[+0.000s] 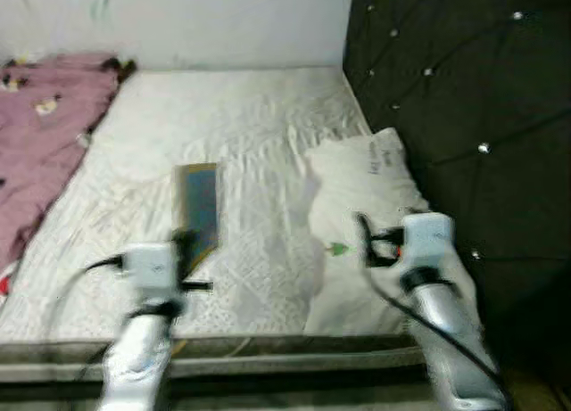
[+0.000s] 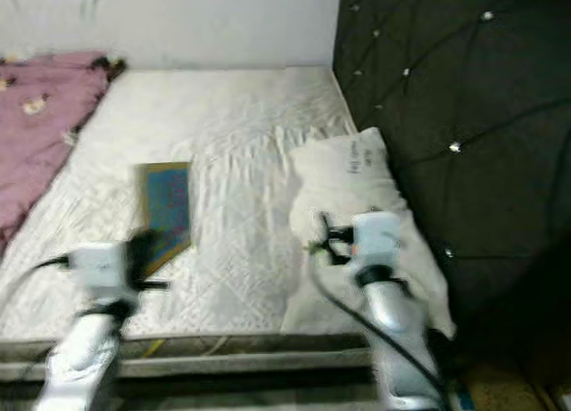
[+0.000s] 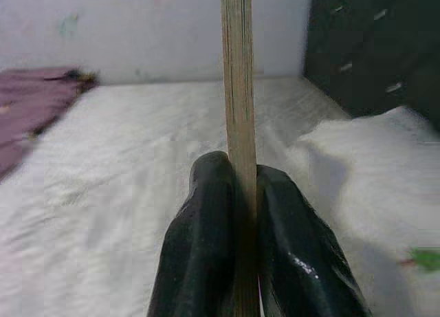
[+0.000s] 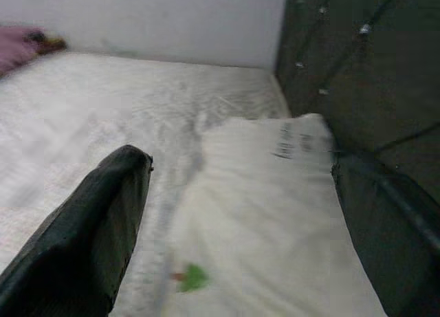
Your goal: Clean up the room
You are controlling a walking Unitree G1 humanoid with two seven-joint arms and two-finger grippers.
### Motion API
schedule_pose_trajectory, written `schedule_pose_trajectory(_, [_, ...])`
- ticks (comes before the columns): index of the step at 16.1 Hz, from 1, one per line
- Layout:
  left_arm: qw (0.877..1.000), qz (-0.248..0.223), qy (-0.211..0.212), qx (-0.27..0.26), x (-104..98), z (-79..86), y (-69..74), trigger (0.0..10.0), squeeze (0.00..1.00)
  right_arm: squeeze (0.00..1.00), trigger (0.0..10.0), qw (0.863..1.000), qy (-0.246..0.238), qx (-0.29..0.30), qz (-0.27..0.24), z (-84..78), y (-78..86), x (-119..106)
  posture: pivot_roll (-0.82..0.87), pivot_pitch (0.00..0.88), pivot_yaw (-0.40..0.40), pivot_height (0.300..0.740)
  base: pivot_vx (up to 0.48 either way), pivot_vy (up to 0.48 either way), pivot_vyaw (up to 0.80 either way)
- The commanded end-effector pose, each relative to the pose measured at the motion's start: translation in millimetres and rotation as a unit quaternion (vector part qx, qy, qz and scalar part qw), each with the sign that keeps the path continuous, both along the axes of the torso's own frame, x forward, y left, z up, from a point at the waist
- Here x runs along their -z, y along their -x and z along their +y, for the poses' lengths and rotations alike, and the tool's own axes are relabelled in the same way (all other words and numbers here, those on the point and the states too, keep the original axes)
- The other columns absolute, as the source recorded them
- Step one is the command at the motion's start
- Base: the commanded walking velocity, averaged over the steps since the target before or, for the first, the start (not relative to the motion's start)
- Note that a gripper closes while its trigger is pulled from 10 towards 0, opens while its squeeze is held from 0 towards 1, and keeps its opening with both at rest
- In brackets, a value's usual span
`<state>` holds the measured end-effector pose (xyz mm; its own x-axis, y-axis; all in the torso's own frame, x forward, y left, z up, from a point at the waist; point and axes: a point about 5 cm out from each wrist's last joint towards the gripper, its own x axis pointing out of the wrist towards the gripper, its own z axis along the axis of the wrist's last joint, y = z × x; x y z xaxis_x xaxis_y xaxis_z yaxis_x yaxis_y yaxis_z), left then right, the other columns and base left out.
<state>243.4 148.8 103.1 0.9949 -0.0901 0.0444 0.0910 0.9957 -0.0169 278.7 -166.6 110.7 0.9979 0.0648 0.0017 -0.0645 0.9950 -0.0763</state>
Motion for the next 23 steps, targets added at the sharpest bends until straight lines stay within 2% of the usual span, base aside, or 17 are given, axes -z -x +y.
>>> schedule_pose_trajectory(1, [1.0,-0.019,-0.009,-0.011,-8.3,9.3,-0.3,10.0,0.0,0.0,10.0,1.0,-0.008,-0.014,-0.015,11.8,-4.8,-8.0,-0.03,0.046,0.026,0.74,0.296,0.0,0.0])
schedule_pose_trajectory(5, [1.0,-0.019,0.004,-0.024,-8.5,8.1,-1.7,10.0,0.0,0.0,10.0,1.0,-0.008,-0.016,-0.015,12.9,-7.6,-6.8,-0.02,0.037,0.028,0.74,0.146,0.0,0.0])
schedule_pose_trajectory(6, [0.999,-0.002,0.003,-0.032,-5.3,7.0,-3.1,10.0,0.0,0.0,10.0,1.0,-0.009,-0.016,-0.015,13.3,-8.2,-6.4,-0.02,0.035,0.029,0.74,0.0,0.0,0.0])
schedule_pose_trajectory(10, [1.0,-0.003,0.018,-0.018,-6.3,4.1,-6.0,10.0,0.0,0.0,10.0,1.0,0.0,-0.016,-0.016,13.8,-9.3,-5.9,-0.02,0.027,0.03,0.74,0.0,0.0,0.0])
schedule_pose_trajectory(17, [0.999,0.007,0.035,-0.021,-5.4,4.9,-6.8,10.0,0.0,0.0,10.0,1.0,-0.001,-0.019,-0.013,14.6,-9.5,-4.4,-0.02,0.027,0.03,0.74,0.0,0.474,0.0])
schedule_pose_trajectory(23, [0.999,-0.007,0.044,0.004,-9.5,2.0,-6.2,10.0,0.0,0.0,10.0,1.0,0.001,-0.017,-0.012,13.7,-9.4,-3.3,-0.02,0.029,0.03,0.74,0.0,0.0,0.0])
